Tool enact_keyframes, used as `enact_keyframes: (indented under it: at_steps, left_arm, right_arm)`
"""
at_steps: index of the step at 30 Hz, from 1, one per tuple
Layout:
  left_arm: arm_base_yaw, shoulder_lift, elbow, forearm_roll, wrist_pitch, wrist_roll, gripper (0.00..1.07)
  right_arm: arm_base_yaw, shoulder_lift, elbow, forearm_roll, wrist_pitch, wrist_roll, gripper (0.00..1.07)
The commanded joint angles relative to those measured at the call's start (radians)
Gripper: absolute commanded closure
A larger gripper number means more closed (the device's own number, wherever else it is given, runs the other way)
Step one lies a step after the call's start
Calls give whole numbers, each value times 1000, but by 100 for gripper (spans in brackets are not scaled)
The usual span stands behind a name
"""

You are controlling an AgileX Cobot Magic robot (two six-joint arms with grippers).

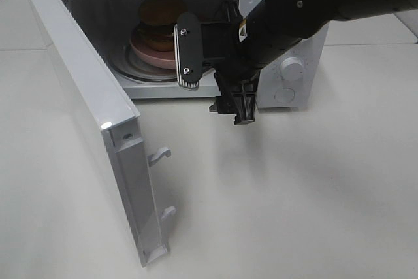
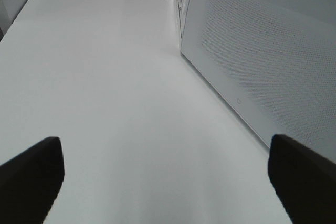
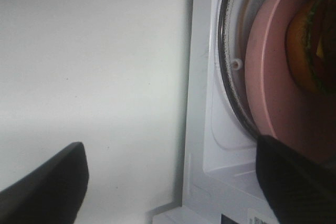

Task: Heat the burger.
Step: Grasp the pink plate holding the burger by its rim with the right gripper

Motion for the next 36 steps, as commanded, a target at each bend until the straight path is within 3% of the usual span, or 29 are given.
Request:
enact_keyframes:
  at_steps: [1, 22, 36]
  left_arm:
    - [2, -12, 3, -5, -2, -1, 9]
    - [2, -12, 3, -5, -2, -1, 9]
    - [2, -12, 3, -5, -2, -1, 9]
  right_arm:
    - [2, 52, -54, -5, -8, 11, 22]
    - [2, 264, -278, -26, -53, 63, 24]
    - [2, 411, -500, -77, -23, 123, 24]
